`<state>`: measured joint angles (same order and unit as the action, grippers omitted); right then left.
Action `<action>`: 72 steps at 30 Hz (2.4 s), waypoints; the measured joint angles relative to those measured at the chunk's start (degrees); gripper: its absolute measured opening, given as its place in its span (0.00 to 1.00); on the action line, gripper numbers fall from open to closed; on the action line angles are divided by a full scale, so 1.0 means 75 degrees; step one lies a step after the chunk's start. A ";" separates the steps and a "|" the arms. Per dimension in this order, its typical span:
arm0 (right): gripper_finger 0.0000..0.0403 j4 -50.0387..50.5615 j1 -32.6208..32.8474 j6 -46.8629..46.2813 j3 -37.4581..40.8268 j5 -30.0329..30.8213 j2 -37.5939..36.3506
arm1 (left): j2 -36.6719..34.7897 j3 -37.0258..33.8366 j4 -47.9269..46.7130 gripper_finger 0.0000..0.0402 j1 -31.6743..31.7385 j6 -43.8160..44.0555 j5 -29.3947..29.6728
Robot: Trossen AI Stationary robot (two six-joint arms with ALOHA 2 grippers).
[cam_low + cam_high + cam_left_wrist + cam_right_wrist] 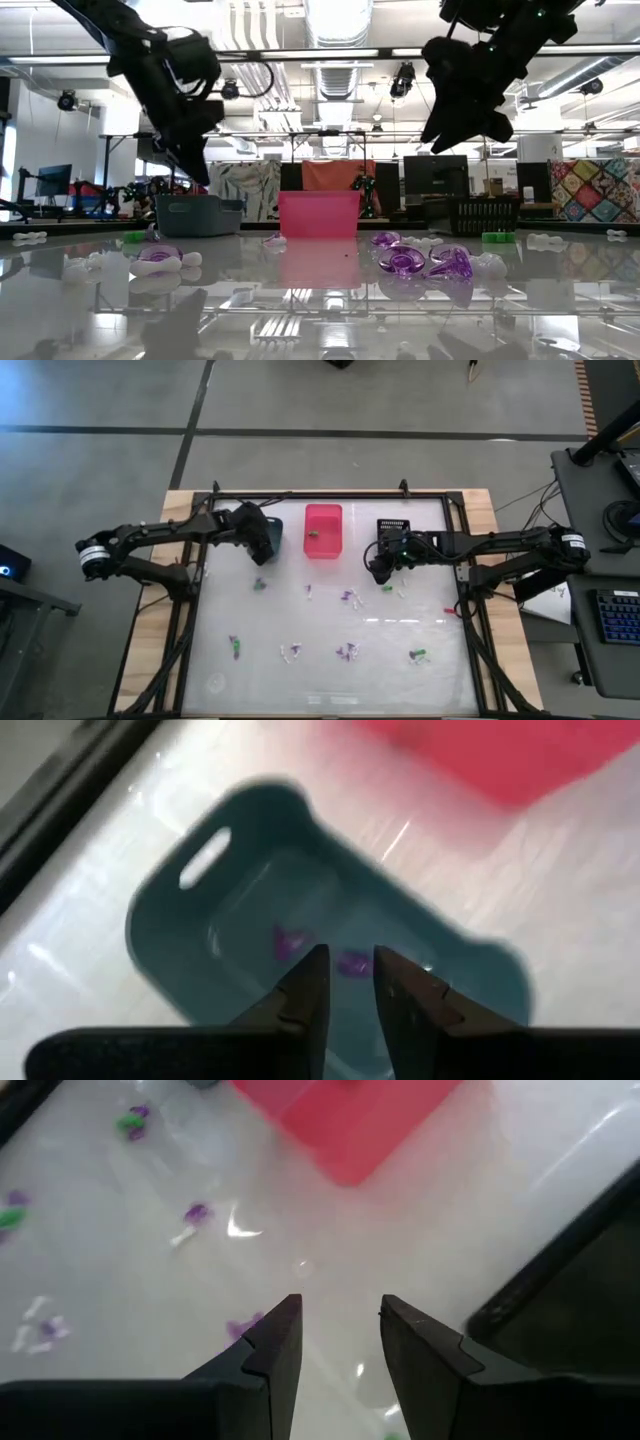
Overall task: Sort Halloween decoration
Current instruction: Put the purple witch hat toy into the blue bin
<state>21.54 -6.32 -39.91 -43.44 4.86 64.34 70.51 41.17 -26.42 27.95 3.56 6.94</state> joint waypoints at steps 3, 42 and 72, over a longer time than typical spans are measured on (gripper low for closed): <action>0.32 -0.0161 0.0219 -0.0227 0.0000 -0.0440 0.0000 | -0.0172 0.0004 0.0349 0.15 -0.0196 0.0024 -0.0001; 0.32 -0.1750 0.3579 0.1336 -0.0477 0.0953 0.2462 | -0.1021 0.0006 0.3075 0.15 -0.1345 -0.0092 -0.0469; 0.32 -0.1853 0.4259 0.0995 -0.1644 0.0094 0.4689 | -0.1012 -0.0006 0.3131 0.15 -0.1351 -0.0205 -0.0469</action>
<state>7.64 25.63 -32.45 -55.77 5.56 99.50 62.92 41.12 -2.94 17.82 2.02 3.42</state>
